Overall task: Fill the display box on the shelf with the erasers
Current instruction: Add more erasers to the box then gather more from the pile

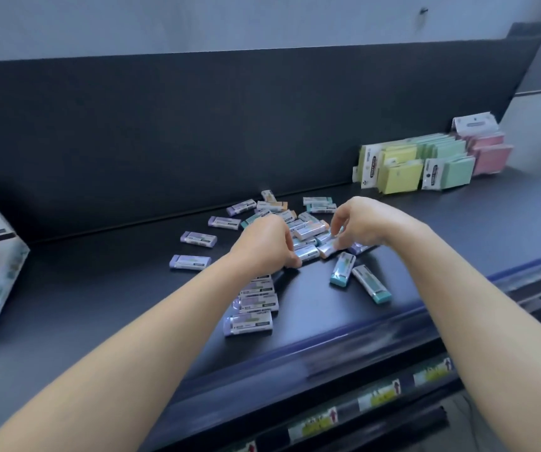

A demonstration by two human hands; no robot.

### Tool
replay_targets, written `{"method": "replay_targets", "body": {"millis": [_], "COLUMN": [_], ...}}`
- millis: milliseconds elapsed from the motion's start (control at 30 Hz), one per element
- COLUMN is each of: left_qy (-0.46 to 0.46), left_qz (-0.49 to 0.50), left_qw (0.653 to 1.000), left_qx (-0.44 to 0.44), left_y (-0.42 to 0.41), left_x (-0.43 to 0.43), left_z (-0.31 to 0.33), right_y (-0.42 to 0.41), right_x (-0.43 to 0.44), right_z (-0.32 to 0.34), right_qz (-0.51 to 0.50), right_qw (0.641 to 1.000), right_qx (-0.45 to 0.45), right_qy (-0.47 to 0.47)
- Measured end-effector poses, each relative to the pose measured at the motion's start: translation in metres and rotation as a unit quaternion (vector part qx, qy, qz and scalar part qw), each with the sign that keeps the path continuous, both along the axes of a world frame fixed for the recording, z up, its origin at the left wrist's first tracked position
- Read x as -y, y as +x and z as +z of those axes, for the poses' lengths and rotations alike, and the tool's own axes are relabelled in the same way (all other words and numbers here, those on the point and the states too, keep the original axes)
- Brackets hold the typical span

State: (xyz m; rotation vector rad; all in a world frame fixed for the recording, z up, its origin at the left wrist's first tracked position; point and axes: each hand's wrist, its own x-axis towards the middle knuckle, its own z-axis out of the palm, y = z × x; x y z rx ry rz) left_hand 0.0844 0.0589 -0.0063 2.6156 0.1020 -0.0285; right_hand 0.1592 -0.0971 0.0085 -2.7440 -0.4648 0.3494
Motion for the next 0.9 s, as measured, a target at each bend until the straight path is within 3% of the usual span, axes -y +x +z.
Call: {"method": "replay_targets", "body": {"millis": [267,700,900], "left_qy": [0.057,0.026,-0.018], "left_qz": [-0.020,-0.057,-0.009], "left_qw": [0.998,0.997,0.999], "left_qx": [-0.015,-0.047,0.047], "left_y": [0.002,-0.002,0.013], "left_x": [0.000,-0.012,-0.006], "left_z": [-0.003,-0.006,-0.001], "right_y": [0.004,-0.007,-0.004], "right_x": [0.000,-0.001,0.004], "right_z": [-0.002,0.000,0.002], "right_qz": [0.023,0.043,0.005], "right_qw": [1.000,0.999,0.999], "right_qx": [-0.015,-0.020,0.008], "right_qy": [-0.009,-0.017,0.038]}}
